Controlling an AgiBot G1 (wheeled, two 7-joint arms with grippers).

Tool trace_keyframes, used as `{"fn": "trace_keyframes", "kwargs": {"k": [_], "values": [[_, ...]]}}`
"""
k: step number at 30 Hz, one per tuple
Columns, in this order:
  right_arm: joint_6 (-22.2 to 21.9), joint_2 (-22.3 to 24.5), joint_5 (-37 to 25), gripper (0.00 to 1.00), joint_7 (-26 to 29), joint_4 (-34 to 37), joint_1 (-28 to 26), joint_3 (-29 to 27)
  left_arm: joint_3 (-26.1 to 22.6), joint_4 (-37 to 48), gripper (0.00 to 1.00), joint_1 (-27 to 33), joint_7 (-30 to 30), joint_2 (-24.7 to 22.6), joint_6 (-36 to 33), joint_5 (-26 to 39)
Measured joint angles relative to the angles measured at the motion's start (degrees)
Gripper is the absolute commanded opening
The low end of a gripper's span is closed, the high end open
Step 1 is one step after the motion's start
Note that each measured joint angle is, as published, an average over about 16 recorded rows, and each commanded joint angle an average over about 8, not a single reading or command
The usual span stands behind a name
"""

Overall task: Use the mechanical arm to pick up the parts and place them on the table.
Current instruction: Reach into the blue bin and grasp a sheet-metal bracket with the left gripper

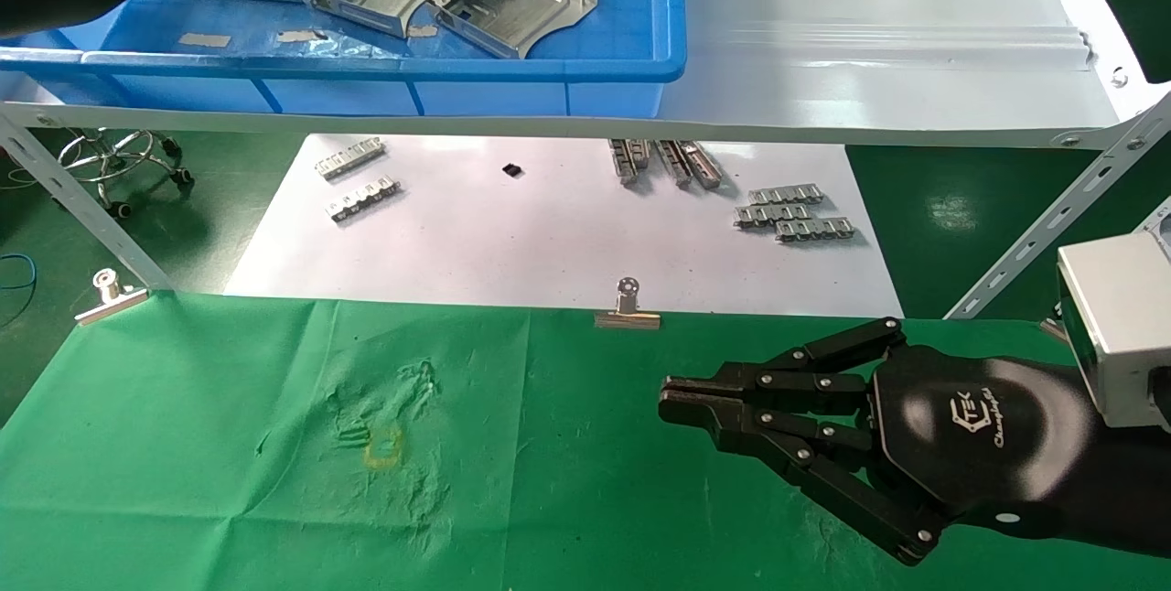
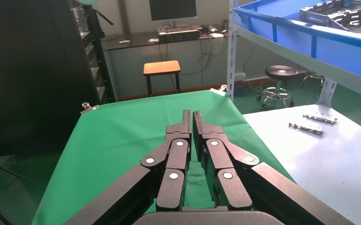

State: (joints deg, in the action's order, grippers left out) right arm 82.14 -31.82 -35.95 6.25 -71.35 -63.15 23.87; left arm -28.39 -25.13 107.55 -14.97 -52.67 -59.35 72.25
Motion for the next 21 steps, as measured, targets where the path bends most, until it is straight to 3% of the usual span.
{"fn": "trace_keyframes", "kwargs": {"k": [12,15,19,21], "values": [[0.0,0.0,0.0,0.00,0.0,0.0,0.0,0.0,-2.2,14.2,0.96,6.6,5.9,-4.8,6.5,4.6],[0.0,0.0,0.0,0.00,0.0,0.0,0.0,0.0,-2.2,16.1,0.74,7.1,7.2,-5.6,8.7,4.8],[0.0,0.0,0.0,0.00,0.0,0.0,0.0,0.0,-2.0,18.2,0.27,7.3,8.8,-6.6,11.8,4.8],[0.0,0.0,0.0,0.00,0.0,0.0,0.0,0.0,-1.8,19.0,0.10,7.3,9.6,-7.2,13.3,4.6]]}}
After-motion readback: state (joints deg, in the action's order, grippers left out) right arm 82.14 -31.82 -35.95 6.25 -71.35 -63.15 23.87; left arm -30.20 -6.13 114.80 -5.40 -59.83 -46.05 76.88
